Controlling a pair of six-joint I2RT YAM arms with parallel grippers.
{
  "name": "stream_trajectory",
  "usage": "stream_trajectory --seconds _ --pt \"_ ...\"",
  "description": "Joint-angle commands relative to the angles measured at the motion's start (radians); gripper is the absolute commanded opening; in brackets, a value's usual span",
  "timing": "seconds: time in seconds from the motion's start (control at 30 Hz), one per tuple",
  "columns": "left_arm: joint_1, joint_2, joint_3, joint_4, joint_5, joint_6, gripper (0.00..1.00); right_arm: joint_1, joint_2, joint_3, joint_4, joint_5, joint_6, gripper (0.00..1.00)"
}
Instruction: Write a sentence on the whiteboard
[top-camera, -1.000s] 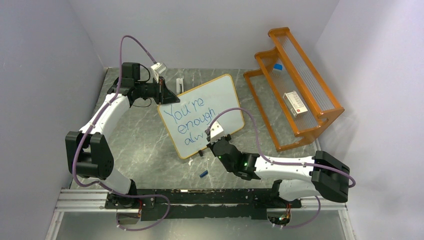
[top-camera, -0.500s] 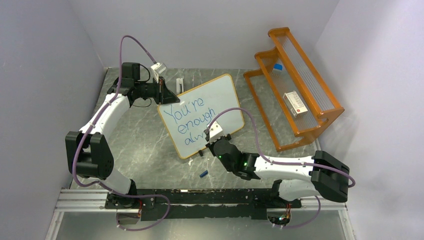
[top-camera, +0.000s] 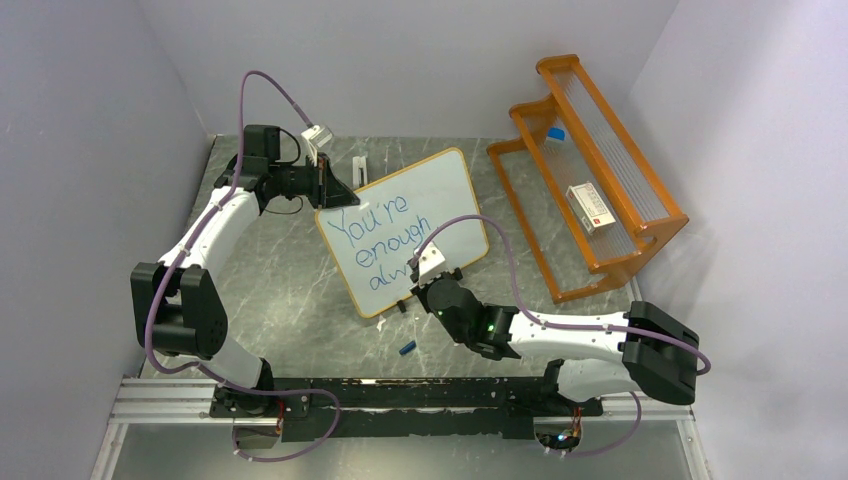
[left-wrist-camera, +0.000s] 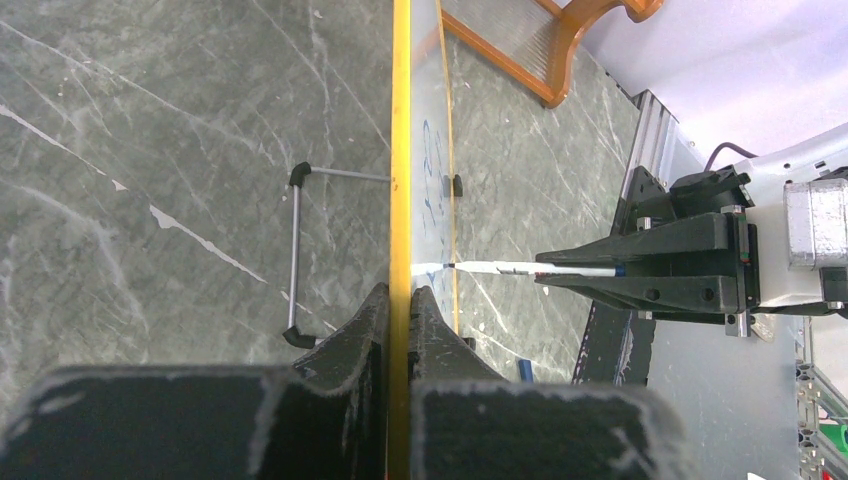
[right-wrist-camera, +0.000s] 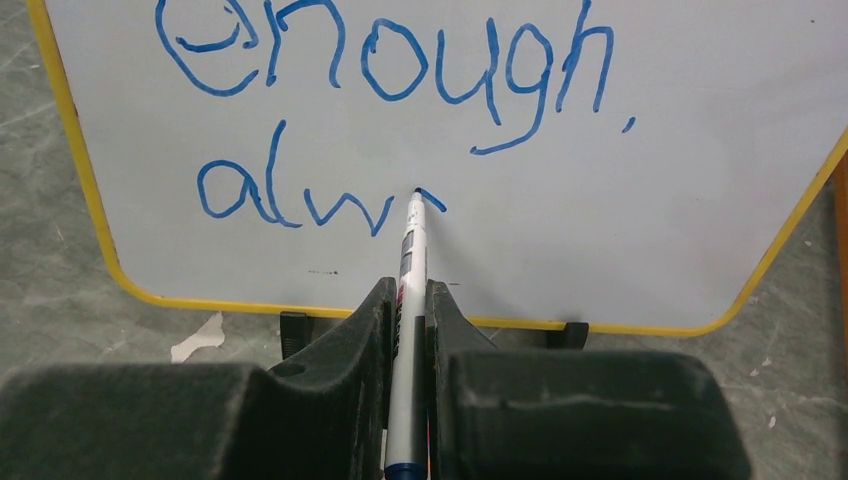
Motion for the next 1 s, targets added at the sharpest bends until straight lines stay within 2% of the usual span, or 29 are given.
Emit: stream_trajectory --seconds 0.0,0.97 --pt "-0.005 0.044 0.001 -0.038 -0.098 0.07 0.05 -0.002 -0.009 -0.003 -0.032 -0.039 0.034 0.0" --pt "-0.005 0.041 -0.001 -0.041 -0.1 0.072 0.05 -0.007 -0.019 -0.031 -0.082 0.014 0.042 0.0"
